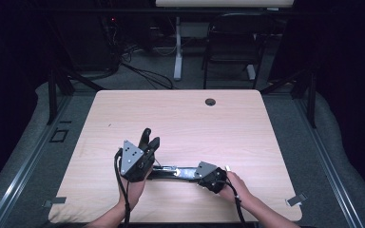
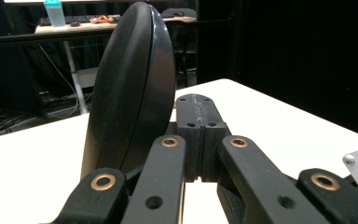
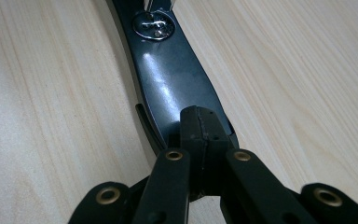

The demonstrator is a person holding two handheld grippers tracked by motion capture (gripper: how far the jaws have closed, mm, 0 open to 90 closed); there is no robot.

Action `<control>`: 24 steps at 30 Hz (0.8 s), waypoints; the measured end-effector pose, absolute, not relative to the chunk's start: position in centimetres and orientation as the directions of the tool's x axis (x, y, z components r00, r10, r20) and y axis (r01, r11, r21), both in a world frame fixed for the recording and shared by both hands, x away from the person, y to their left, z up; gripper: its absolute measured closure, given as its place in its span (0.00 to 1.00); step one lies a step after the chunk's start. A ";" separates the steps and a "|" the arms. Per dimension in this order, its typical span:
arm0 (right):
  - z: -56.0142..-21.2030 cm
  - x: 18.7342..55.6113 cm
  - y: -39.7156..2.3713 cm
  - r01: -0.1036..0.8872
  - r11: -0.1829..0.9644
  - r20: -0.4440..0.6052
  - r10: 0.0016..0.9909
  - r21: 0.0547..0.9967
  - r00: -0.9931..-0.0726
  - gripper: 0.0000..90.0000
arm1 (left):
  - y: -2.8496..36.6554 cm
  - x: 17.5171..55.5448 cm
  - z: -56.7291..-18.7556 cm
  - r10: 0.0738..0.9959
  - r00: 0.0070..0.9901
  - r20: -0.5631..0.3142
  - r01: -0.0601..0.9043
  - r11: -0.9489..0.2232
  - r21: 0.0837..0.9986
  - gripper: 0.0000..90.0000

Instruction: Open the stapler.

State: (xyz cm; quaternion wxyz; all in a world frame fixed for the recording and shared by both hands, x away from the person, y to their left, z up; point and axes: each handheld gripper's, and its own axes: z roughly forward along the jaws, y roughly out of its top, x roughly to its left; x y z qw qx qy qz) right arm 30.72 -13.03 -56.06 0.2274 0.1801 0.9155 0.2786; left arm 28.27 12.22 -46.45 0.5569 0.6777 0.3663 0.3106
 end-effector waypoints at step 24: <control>-56.1 30.7 -13.0 0.202 0.774 -0.318 0.462 0.600 -0.828 1.00 | 14.0 28.4 -46.0 0.860 0.510 -0.011 0.167 -0.086 0.982 1.00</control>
